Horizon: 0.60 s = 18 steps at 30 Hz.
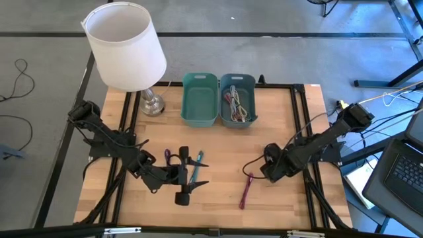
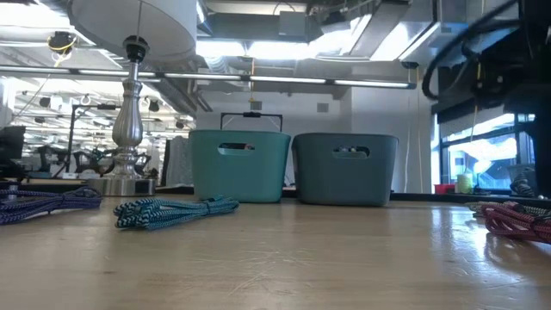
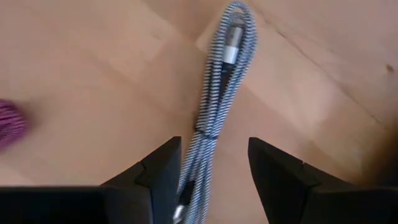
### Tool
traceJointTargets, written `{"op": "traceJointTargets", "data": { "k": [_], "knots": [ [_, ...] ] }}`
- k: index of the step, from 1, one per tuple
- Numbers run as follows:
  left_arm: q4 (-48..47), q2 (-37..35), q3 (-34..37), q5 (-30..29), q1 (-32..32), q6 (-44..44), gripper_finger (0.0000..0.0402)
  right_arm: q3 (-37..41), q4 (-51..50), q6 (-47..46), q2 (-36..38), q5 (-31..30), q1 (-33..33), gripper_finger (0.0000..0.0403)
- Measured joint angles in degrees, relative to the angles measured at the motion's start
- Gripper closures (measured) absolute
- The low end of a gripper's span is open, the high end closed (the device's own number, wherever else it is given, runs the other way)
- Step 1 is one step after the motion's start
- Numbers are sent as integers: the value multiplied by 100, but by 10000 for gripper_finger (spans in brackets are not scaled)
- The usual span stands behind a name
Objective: Pick and place USB-C Cables
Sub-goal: Put the white and black charger cable into the green bin
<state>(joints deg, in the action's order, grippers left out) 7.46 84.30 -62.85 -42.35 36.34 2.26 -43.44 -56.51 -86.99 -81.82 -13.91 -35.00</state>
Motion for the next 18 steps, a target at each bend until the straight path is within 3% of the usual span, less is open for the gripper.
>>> {"op": "traceJointTargets", "data": {
  "k": [13, 15, 18],
  "knots": [
    [2, 1, 0, 2, 0, -4, 160, 1025, 1480, -133, 44, 265, -1, 217],
    [2, 1, 0, 2, 0, -7, 160, 1038, 1455, -237, 48, 254, -5, 231],
    [2, 1, 0, 2, 0, -71, 160, 966, 1350, -319, 24, 269, -1, 283]
  ]
}}
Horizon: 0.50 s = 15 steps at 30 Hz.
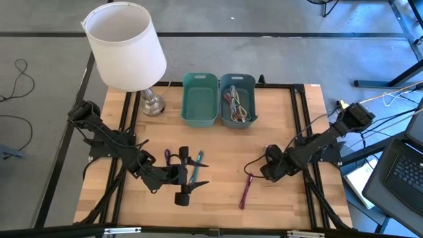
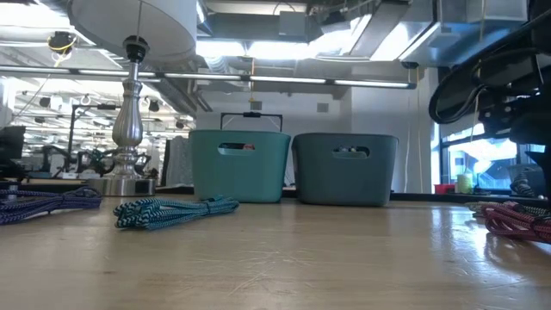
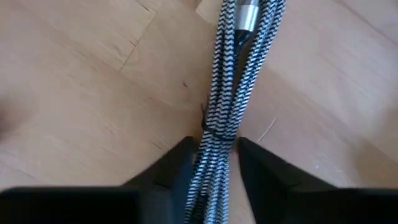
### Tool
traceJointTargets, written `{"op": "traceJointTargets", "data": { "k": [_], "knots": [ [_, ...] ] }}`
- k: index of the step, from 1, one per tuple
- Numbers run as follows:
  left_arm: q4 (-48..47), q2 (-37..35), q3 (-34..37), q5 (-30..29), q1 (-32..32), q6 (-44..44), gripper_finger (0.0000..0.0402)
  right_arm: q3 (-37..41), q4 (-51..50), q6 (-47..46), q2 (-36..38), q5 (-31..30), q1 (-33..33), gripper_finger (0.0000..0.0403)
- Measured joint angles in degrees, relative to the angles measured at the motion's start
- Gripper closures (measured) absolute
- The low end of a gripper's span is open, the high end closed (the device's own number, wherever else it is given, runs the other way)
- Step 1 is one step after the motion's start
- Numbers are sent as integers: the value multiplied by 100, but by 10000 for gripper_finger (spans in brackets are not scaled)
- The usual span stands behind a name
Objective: Pick and place USB-C Cables
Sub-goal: Put the white and black charger cable into the green bin
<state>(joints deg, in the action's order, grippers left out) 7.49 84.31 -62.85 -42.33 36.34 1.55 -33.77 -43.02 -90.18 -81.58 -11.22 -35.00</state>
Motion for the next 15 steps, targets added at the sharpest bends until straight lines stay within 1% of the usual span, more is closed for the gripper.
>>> {"op": "traceJointTargets", "data": {
  "k": [3, 4, 6, 9, 12, 15],
  "knots": [
    [0, 0, 0, 0, 0, -96, 160, -79, -60, 25, -14, -67, -2, 364],
    [0, 0, 0, 0, 0, -112, 160, -99, -82, 48, -16, -105, -3, 377],
    [-1, 0, 0, 0, 0, -184, 160, -156, -181, 31, -34, -245, -6, 378],
    [-1, 0, 0, 0, 3, -294, 160, -410, -668, -75, -37, -379, -58, 378],
    [-1, 0, 0, 0, 11, -338, 160, -937, -1489, -136, -37, -563, -206, 378],
    [-2, 0, 0, 0, 11, -340, 160, -1749, -2410, -156, -34, -891, -371, 378]
  ]
}}
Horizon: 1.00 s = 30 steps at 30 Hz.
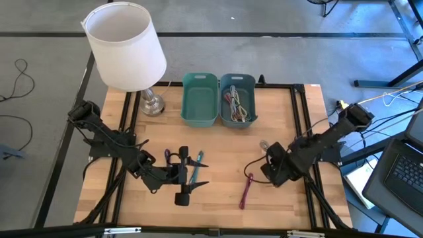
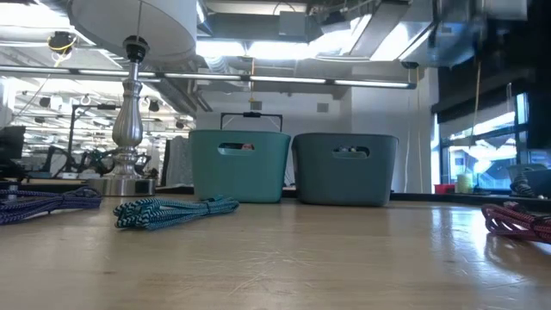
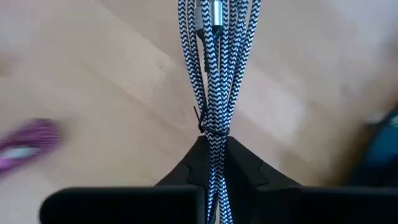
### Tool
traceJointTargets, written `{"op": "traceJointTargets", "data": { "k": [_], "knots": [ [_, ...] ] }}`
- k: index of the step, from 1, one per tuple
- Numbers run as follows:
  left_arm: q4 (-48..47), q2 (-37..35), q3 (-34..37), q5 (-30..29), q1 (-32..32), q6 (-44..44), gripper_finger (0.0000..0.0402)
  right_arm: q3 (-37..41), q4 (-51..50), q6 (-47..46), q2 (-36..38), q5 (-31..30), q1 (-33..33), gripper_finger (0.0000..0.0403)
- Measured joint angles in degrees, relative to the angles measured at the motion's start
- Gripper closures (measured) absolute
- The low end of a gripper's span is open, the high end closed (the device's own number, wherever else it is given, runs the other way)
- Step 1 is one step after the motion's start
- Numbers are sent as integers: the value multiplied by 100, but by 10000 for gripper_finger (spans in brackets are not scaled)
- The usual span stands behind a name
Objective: Pick and place USB-C Cables
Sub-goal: Put the white and black charger cable into the green bin
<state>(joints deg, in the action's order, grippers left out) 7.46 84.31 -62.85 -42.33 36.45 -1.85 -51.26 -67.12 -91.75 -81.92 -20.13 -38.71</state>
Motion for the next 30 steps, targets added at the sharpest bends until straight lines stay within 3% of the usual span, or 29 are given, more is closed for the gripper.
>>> {"op": "traceJointTargets", "data": {
  "k": [5, 9, 12, 15, 20, 22, 27, 30],
  "knots": [
    [-3, 0, 0, 0, 0, 0, 160, -1574, -1226, -175, 6, -1104, -469, 378],
    [-81, 0, 0, -1, 0, 2, 160, -2564, -1311, 248, 10, -2430, -995, 378],
    [-117, 0, 0, -2, -1, 2, 160, -2982, -527, 1468, 0, -3566, -1393, 378],
    [-125, 0, 0, 0, -39, 2, 160, -2989, 1119, 3352, -3, -4285, -1676, 378],
    [244, 0, 2, 87, -229, 190, 160, -2493, 3885, 6284, -14, -4263, -1661, 378],
    [626, 0, 2, 607, -345, 381, 160, -2281, 4825, 7151, -14, -4043, -1516, 378],
    [1740, 0, 0, 2608, -708, 734, 160, -2048, 6289, 8607, -14, -3267, -1002, 378],
    [1844, 0, 2, 2930, -902, 715, 160, -2042, 6712, 8988, -16, -2578, -653, 378]
  ]
}}
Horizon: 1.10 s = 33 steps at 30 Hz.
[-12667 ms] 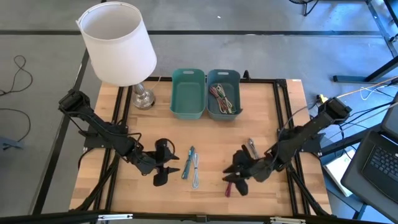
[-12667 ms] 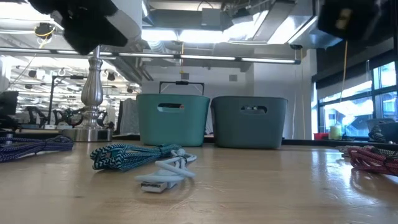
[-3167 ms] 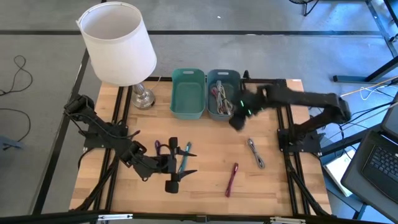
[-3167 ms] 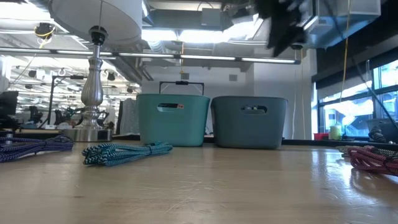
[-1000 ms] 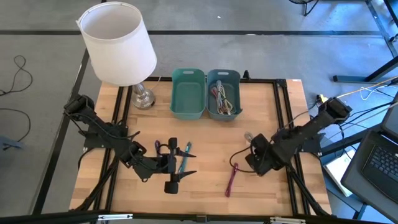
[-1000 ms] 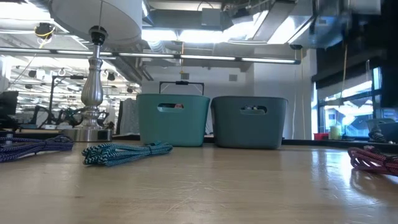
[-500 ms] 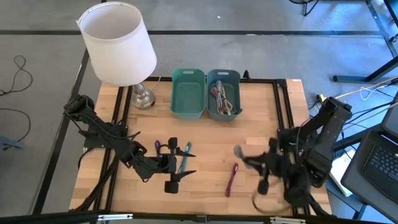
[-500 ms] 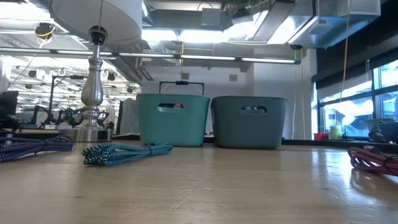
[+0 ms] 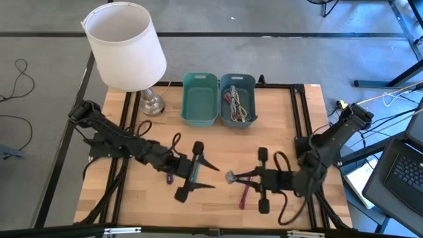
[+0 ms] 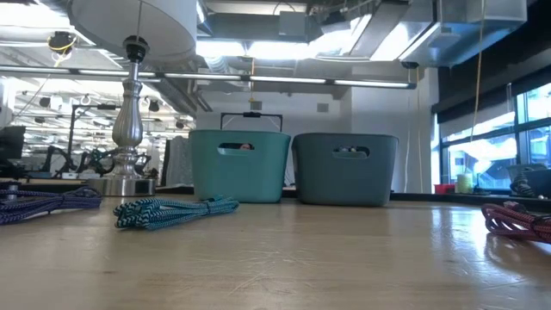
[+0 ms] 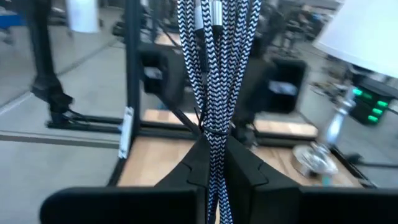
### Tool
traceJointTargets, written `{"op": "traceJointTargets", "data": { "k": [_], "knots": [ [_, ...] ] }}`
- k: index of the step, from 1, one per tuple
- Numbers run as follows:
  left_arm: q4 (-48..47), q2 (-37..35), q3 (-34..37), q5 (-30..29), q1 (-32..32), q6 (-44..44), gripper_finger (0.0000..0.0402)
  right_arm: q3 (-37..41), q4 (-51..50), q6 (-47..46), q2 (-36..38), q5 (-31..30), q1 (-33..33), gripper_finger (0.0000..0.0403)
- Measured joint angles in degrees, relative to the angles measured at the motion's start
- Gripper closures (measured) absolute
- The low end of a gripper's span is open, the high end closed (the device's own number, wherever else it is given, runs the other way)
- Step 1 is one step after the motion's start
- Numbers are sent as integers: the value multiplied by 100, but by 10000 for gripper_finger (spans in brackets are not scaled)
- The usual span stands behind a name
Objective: Pick and place USB-C Cables
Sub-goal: Put the white and black charger cable into the green bin
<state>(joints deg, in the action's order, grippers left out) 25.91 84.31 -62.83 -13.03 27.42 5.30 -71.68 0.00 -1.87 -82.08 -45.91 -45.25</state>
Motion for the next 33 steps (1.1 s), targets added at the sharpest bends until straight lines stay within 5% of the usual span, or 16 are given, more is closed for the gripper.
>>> {"op": "traceJointTargets", "data": {
  "k": [6, 20, 24, 29, 33],
  "knots": [
    [9, 0, 0, 115, -171, -2, 160, 0, 486, 252, -162, 1110, 572, 378],
    [258, 0, 0, 111, -167, 245, 165, 2, 815, 234, -571, 1918, 1148, 378],
    [161, 0, 0, 116, -167, 358, 224, 2, 864, 236, -571, 2069, 1214, 378],
    [26, 0, 0, 315, -169, 448, 370, 2, 851, 235, -572, 2157, 1241, 379],
    [3, -4, -2, 399, -173, 448, 375, 4, 851, 234, -573, 2257, 1245, 381]
  ]
}}
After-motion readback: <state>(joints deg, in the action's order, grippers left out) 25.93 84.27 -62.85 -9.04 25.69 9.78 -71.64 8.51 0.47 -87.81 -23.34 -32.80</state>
